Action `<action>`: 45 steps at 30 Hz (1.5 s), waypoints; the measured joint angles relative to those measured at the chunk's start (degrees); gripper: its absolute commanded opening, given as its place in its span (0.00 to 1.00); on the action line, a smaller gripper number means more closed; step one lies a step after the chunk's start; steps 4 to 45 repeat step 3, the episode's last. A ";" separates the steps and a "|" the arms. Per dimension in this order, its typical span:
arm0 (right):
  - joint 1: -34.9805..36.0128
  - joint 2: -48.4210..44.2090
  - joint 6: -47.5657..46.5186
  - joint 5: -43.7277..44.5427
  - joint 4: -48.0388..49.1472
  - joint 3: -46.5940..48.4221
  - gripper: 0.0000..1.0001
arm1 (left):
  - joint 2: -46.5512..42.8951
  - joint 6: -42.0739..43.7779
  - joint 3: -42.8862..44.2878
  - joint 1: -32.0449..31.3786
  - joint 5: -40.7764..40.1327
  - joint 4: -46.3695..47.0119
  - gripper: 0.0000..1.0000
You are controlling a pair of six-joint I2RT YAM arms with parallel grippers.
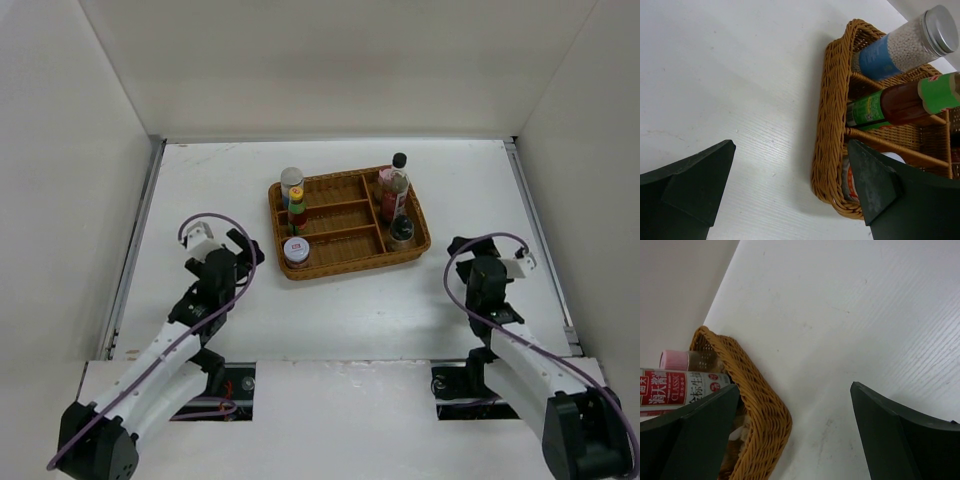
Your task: Organize the condiment bottles
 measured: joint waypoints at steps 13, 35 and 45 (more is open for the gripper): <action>1.01 0.94 0.33 -0.87 0.81 0.00 1.00 | 0.26 -0.02 0.31 -0.09 0.39 -0.31 1.00; 1.01 0.94 0.33 -0.87 0.81 0.00 1.00 | 0.26 -0.02 0.31 -0.09 0.39 -0.31 1.00; 1.01 0.94 0.33 -0.87 0.81 0.00 1.00 | 0.26 -0.02 0.31 -0.09 0.39 -0.31 1.00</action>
